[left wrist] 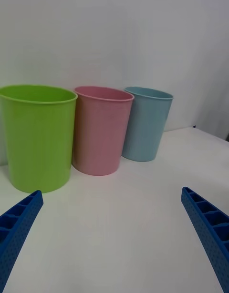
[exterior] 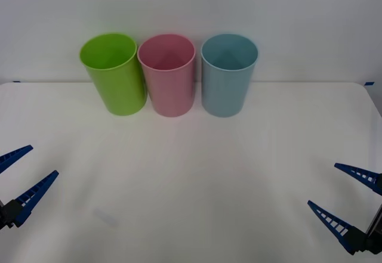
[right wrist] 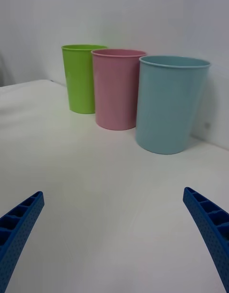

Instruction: Grasp the object on the table and drop it into the matching bin: aluminum can to the light blue bin, PET bottle to the pink bin.

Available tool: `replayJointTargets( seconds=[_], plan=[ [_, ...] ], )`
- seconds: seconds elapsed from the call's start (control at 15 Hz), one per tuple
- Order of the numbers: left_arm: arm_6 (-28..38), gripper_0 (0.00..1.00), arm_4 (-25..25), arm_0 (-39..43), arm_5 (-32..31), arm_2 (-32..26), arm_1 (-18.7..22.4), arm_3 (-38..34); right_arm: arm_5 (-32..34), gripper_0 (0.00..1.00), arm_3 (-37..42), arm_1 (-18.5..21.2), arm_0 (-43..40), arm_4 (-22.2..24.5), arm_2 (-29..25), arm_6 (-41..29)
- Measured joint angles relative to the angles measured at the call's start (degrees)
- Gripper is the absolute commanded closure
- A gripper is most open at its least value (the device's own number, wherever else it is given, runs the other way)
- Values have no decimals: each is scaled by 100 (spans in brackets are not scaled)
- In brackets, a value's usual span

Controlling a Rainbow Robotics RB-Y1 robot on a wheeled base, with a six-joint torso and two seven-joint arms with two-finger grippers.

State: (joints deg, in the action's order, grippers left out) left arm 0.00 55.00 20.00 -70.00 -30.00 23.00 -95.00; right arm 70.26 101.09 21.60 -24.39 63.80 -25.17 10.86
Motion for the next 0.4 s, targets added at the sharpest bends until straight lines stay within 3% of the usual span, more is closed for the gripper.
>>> replayJointTargets(
  seconds=[0.4],
  plan=[
    [0,0,0,0,0,0,0,0,-46,0,-44,1,73,86,29,-4]
  ],
)
